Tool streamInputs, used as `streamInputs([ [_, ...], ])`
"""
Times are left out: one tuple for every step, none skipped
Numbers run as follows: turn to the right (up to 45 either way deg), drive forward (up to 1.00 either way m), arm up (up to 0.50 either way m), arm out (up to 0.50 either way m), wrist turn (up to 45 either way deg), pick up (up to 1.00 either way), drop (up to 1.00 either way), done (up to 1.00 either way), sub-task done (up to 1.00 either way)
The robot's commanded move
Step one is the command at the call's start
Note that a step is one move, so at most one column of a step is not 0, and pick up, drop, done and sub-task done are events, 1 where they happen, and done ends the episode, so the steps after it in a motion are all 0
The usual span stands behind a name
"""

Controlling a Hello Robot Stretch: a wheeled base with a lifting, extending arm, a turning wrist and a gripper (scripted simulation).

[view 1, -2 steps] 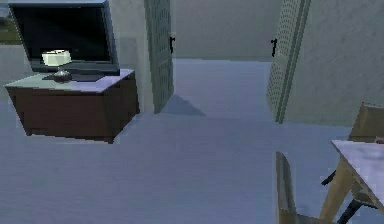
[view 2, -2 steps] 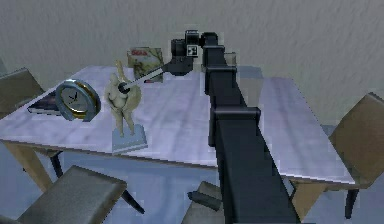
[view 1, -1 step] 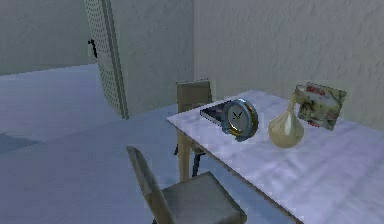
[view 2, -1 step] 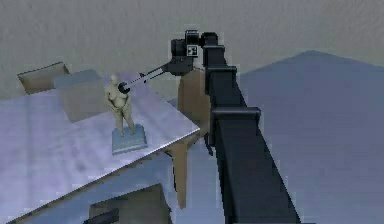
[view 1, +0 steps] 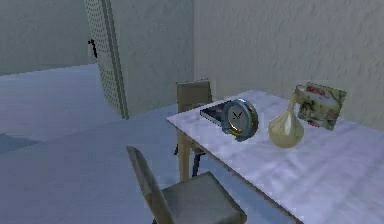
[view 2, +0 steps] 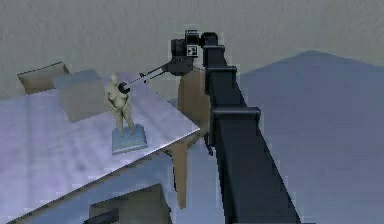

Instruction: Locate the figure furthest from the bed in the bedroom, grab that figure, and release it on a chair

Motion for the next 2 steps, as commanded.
streamInputs([
  [45.0, 0.0, 0.0, 0.0, 0.0, 0.0, 0.0, 0.0, 0.0],
  [-45.0, 0.0, 0.0, 0.0, 0.0, 0.0, 0.0, 0.0, 0.0],
])
